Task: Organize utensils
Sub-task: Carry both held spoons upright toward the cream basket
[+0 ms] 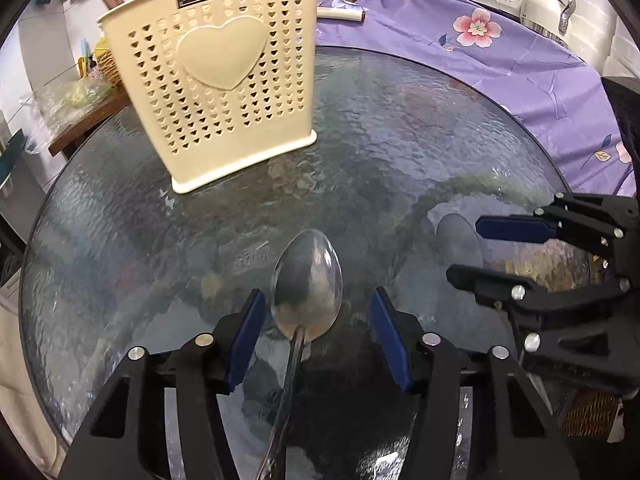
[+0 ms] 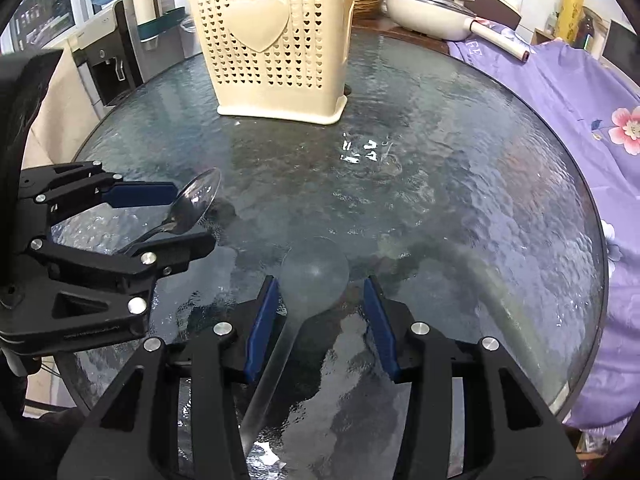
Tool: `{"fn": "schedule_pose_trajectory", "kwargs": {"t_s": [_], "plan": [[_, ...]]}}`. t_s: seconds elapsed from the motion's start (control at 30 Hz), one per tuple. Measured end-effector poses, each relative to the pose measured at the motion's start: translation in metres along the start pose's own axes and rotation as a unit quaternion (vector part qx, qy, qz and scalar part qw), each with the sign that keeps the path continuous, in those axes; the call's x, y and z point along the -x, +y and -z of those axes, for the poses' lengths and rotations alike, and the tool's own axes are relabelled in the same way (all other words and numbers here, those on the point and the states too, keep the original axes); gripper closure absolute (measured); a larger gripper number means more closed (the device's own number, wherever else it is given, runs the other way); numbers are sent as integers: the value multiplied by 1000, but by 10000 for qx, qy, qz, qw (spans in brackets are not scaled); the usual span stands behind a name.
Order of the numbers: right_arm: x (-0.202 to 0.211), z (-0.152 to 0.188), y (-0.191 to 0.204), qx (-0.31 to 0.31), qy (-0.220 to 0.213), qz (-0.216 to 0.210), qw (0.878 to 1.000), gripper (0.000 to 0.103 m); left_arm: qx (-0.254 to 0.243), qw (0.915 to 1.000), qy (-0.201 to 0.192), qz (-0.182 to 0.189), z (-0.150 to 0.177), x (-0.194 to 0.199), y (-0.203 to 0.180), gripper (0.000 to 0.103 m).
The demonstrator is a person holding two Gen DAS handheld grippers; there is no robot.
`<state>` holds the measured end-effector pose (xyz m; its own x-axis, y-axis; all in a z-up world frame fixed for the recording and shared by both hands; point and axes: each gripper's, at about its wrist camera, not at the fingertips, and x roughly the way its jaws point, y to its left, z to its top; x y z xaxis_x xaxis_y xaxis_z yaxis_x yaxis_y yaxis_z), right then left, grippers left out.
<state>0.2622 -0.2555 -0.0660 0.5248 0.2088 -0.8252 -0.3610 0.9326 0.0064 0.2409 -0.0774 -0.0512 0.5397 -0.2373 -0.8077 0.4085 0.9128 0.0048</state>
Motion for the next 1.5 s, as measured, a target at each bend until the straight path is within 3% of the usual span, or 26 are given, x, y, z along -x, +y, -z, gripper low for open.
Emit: {"fn": "schedule_pose_trajectory", "kwargs": {"t_s": [0.17, 0.3, 0.37, 0.57, 0.8, 1.1, 1.5], "plan": [[-1, -1, 1, -143, 76, 74, 9998, 58, 84, 10000, 25, 34, -5, -3, 4, 55], [-1, -1, 7, -207, 84, 114, 9997, 62, 148, 9999, 40, 76, -8, -4, 10, 66], [-1, -1, 7, -228, 72, 125, 9996, 67, 132, 9999, 59, 82, -9, -4, 9, 66], [-2, -2, 4, -303, -16, 67, 9995, 67, 282, 9993, 26, 226, -11, -4, 12, 66], [16, -6, -11, -625, -449, -188, 9969, 67, 642, 9967, -393, 289, -17, 23, 26, 66], [71, -18, -11, -587, -1248, -494, 9892, 67, 662, 9908, -1171, 178, -24, 83, 27, 66], [91, -19, 1, -372, -1519, -538, 9862, 67, 725, 9863, -1469, 208, -21, 104, 29, 67]]}}
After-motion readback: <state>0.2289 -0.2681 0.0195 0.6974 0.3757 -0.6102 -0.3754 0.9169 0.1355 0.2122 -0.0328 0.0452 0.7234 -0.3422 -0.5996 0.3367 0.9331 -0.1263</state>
